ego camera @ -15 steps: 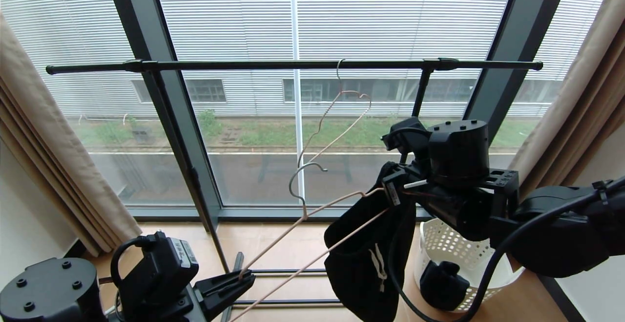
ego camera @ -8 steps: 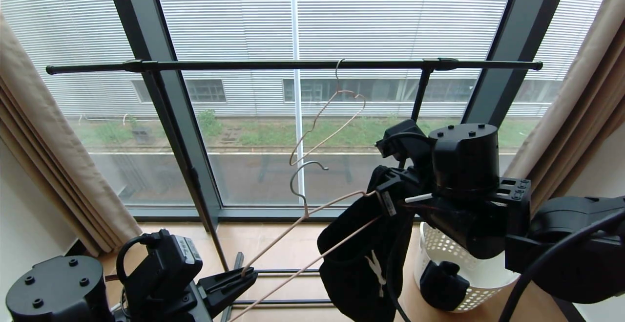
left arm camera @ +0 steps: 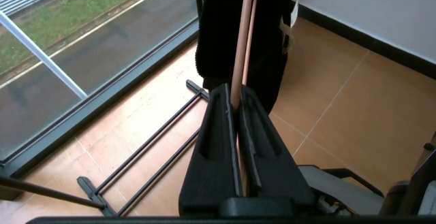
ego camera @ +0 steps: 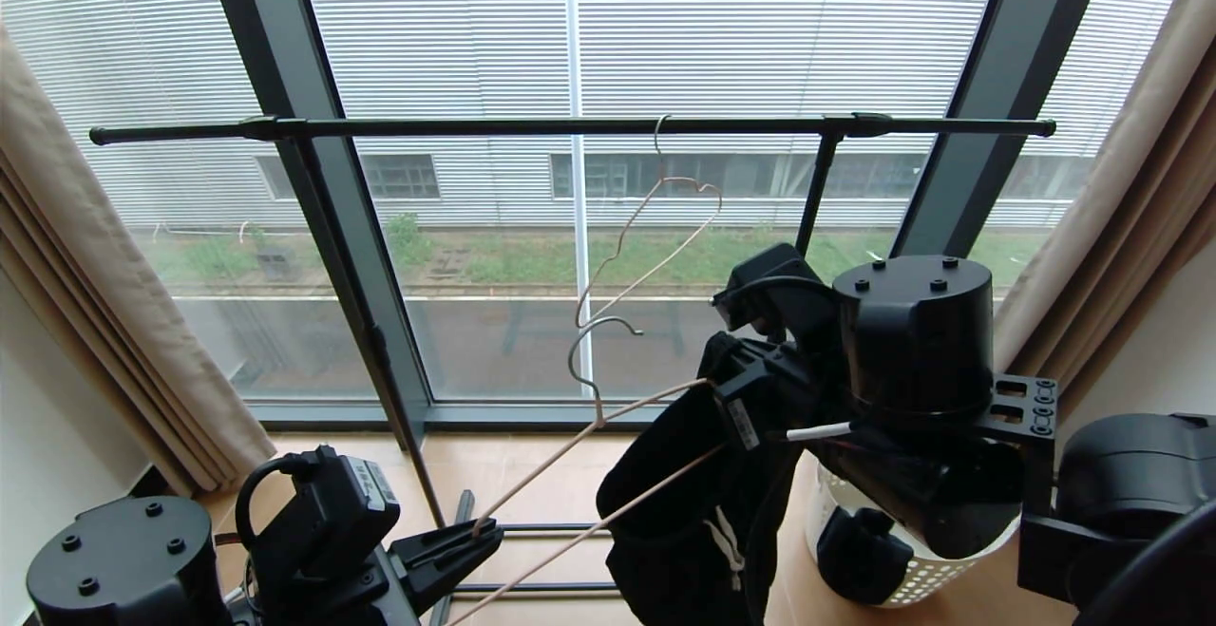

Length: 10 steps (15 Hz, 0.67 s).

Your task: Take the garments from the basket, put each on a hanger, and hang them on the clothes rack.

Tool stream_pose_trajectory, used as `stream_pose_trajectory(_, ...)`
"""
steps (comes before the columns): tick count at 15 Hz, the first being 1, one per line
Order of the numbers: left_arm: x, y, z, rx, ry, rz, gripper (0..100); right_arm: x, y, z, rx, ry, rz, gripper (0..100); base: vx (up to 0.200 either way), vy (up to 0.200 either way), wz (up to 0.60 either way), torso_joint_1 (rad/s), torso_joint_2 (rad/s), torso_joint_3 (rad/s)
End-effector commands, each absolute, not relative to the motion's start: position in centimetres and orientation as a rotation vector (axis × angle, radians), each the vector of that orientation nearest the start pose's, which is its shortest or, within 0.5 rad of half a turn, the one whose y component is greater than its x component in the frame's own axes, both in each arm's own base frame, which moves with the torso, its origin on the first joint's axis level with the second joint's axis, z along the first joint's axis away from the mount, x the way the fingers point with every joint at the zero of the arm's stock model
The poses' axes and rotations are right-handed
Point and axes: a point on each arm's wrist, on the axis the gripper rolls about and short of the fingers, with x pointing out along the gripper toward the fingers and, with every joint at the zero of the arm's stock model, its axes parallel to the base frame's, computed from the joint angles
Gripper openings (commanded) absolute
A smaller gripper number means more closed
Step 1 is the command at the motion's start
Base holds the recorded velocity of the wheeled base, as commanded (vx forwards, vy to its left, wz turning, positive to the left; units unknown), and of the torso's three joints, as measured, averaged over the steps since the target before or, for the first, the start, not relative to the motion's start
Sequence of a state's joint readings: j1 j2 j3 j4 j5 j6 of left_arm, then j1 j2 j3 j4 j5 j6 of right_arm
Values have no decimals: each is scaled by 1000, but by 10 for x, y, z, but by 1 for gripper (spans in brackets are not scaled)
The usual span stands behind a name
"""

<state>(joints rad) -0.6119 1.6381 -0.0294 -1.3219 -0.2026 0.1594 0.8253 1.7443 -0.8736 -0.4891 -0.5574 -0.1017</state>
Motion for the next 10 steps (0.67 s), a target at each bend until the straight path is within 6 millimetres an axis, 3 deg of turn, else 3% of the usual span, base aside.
stream_pose_trajectory(1,151,-111,92,211,232,-831,0,212,231,173,-353,276,308,0,0,0,0,0,0,0)
stream_pose_trajectory(10,151,-111,92,211,232,-828,0,182,259,177,-328,208,372,0,0,0,0,0,0,0)
